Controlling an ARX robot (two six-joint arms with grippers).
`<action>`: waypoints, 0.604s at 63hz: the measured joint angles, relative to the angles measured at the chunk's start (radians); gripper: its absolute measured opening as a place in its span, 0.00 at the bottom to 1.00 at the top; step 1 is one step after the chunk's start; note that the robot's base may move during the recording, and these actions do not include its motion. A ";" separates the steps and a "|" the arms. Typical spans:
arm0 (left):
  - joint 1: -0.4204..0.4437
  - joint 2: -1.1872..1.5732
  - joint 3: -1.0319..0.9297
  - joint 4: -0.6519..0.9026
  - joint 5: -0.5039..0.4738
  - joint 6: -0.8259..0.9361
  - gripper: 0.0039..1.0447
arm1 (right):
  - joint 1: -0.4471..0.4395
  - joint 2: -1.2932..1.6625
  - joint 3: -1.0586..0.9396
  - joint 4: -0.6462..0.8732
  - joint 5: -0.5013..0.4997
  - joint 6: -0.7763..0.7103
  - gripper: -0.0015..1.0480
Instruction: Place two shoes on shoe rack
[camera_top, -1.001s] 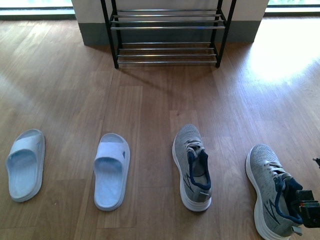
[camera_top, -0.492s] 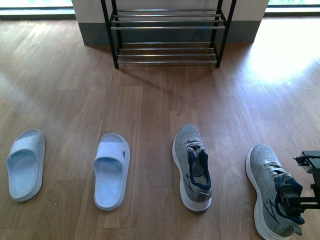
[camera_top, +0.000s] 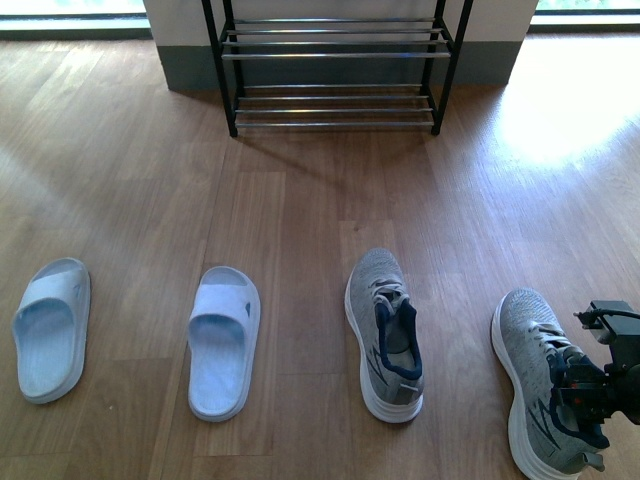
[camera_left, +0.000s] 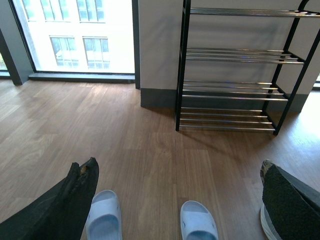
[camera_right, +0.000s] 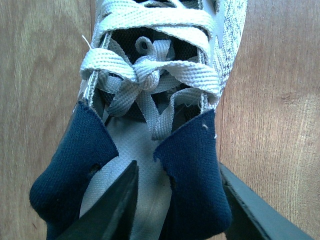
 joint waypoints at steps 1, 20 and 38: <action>0.000 0.000 0.000 0.000 0.000 0.000 0.91 | 0.000 0.000 0.000 0.000 -0.001 0.000 0.35; 0.000 0.000 0.000 0.000 0.000 0.000 0.91 | -0.002 0.000 0.002 -0.002 -0.003 0.002 0.01; 0.000 0.000 0.000 0.000 0.000 0.000 0.91 | -0.002 -0.034 -0.080 0.127 -0.031 0.087 0.01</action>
